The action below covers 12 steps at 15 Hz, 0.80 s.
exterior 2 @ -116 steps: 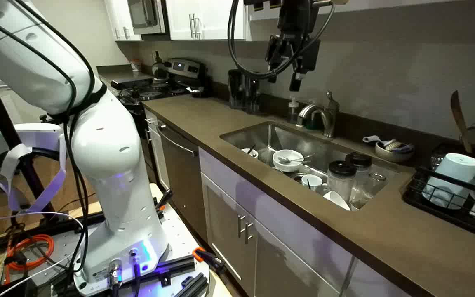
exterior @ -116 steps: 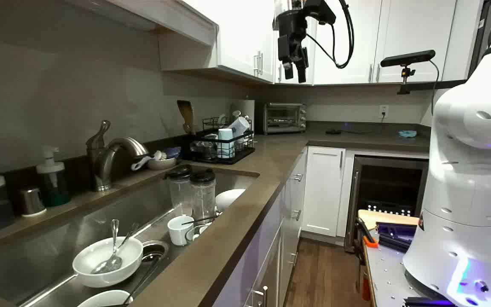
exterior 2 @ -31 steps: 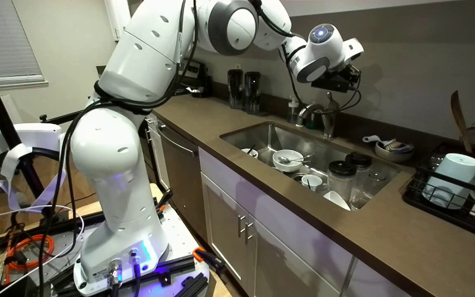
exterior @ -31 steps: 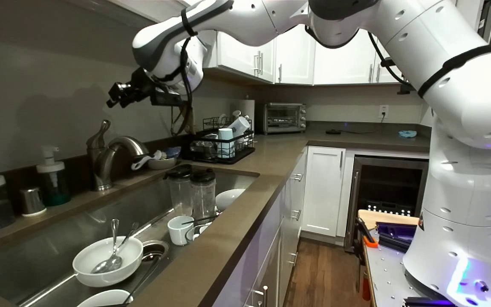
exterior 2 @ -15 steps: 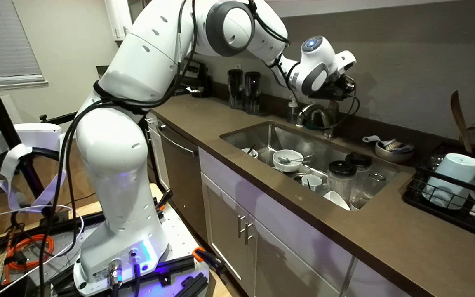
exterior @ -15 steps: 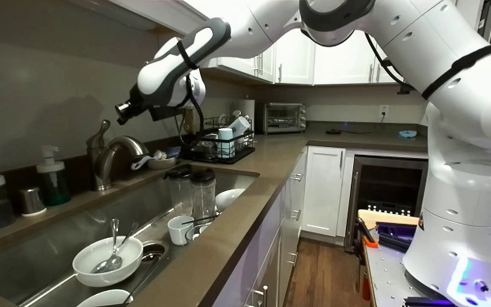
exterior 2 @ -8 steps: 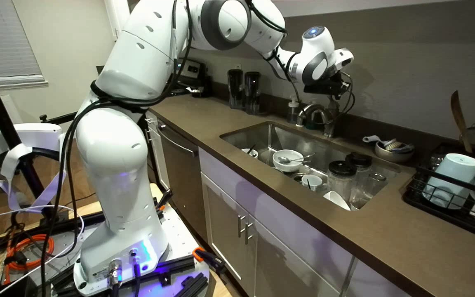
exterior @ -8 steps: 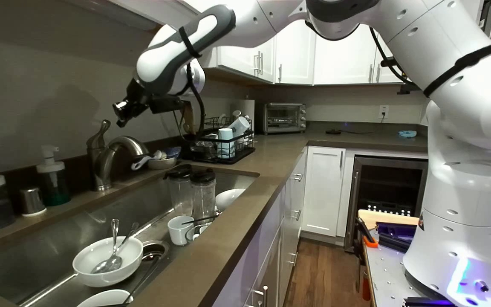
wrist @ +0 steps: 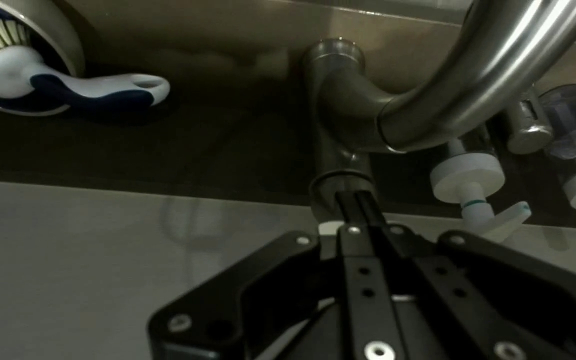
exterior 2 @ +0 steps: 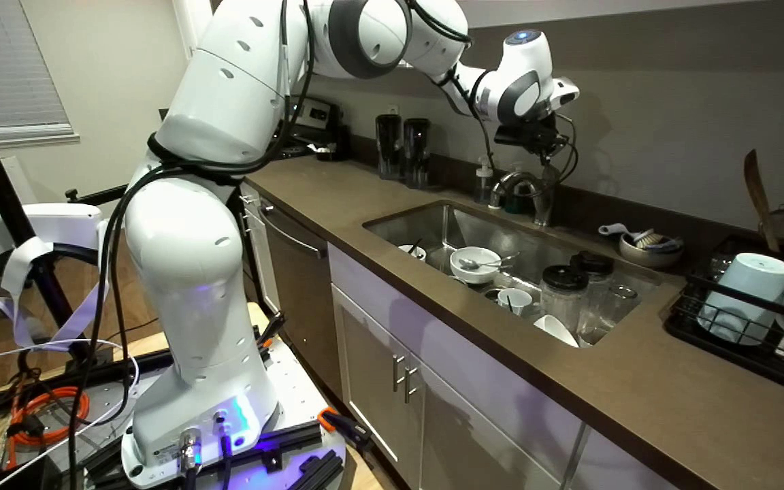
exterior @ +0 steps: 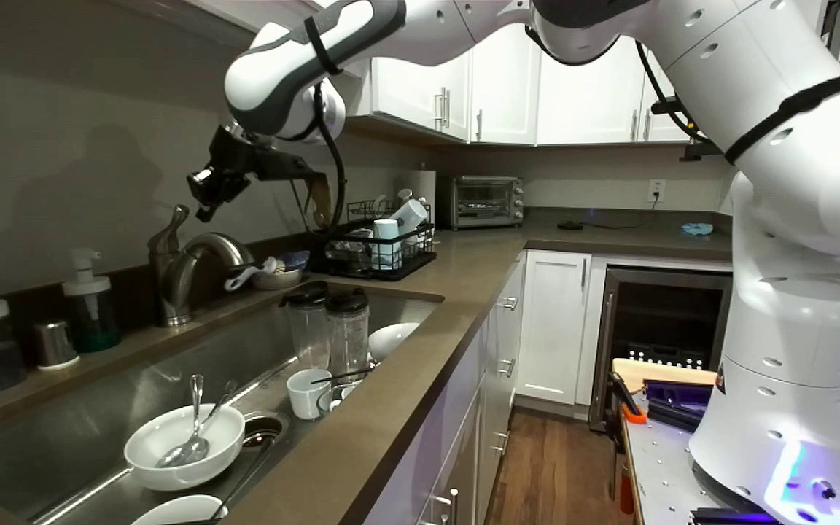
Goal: Open the faucet of the sink.
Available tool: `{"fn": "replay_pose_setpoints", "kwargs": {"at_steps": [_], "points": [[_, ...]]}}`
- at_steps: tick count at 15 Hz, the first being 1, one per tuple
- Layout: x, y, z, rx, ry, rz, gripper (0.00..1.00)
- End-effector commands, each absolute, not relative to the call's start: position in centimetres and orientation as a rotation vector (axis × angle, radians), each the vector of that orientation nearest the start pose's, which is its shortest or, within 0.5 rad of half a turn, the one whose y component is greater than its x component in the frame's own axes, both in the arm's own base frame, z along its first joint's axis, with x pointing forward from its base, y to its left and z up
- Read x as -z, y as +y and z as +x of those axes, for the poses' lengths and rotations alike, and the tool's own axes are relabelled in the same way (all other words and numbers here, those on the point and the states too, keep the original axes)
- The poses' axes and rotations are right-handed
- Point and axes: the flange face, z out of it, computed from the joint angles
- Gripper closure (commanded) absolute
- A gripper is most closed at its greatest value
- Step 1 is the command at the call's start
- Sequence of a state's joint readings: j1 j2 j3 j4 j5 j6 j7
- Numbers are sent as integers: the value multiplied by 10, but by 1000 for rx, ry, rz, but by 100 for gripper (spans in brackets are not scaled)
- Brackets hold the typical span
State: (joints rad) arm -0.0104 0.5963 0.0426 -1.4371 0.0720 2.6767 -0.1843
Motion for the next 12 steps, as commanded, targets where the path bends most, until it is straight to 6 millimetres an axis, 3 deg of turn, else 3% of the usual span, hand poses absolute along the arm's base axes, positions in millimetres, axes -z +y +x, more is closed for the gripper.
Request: {"fn": "replay_pose_setpoints", "kwargs": {"at_steps": [1,12], "points": [[-427,15,762,972,-189,-2908,96],[-421,20,767,1023,-109,-2795,96]]}}
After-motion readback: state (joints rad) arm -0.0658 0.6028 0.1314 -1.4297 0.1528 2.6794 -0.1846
